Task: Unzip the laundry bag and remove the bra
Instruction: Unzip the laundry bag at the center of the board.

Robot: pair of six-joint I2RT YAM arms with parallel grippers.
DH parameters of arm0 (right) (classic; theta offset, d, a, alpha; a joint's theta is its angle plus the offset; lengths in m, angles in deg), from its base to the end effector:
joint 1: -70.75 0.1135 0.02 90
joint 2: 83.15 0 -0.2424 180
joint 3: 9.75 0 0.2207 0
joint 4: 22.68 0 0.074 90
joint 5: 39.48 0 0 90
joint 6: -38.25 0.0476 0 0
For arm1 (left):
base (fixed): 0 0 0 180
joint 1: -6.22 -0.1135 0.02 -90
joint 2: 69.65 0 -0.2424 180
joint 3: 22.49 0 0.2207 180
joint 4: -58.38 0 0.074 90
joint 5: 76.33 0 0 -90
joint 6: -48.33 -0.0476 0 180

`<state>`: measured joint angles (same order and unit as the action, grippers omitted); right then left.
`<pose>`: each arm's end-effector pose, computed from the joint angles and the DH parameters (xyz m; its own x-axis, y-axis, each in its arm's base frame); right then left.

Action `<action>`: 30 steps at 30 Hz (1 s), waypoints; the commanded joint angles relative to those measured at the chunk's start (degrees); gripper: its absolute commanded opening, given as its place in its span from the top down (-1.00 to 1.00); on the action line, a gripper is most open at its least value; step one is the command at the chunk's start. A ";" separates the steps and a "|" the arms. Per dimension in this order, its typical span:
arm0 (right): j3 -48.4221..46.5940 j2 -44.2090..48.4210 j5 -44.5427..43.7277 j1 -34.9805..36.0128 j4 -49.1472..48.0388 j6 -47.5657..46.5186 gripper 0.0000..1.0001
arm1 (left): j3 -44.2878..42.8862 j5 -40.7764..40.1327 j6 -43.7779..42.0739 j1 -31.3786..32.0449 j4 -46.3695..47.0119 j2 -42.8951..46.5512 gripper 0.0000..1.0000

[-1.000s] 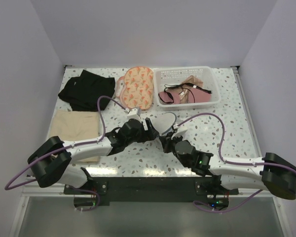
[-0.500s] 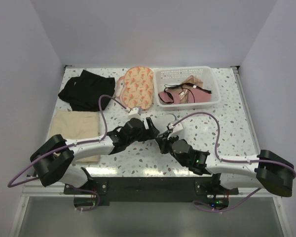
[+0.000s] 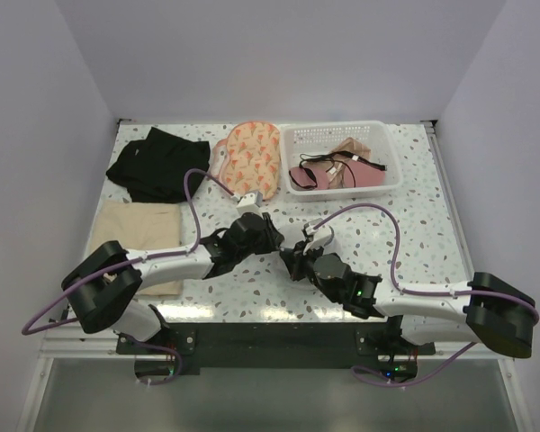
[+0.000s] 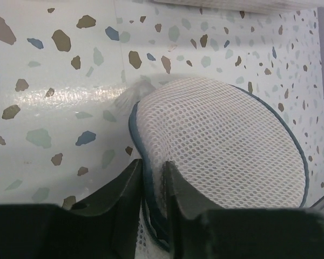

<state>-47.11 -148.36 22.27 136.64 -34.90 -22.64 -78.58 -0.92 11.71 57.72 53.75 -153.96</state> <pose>0.1125 0.1963 0.1992 -0.3967 0.1626 -0.9034 -0.4863 0.7975 0.3571 0.1907 -0.2205 0.1852 -0.7036 -0.3632 -0.6108 0.1022 0.7989 -0.5928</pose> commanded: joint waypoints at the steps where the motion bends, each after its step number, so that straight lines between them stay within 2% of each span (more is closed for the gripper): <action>1: -1.27 0.96 0.39 0.21 -3.30 -0.01 1.00 | -2.66 -2.02 -0.83 0.35 1.87 -0.59 0.58; 8: -0.57 1.58 0.39 0.21 -2.95 0.25 1.00 | -3.63 -3.51 -1.53 0.35 0.91 -1.03 0.99; 19: 1.89 3.77 -0.66 0.12 -1.98 1.48 1.00 | -5.91 -6.33 -3.90 0.35 -1.03 -1.38 1.00; 30: 4.71 11.85 -4.79 0.12 3.46 3.15 1.00 | -5.74 -9.23 -4.96 0.44 -2.26 0.03 1.00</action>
<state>-43.44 -139.99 20.98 136.64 -32.80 -20.87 -82.64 -5.49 9.55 58.27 51.95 -155.16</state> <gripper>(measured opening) 0.015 0.130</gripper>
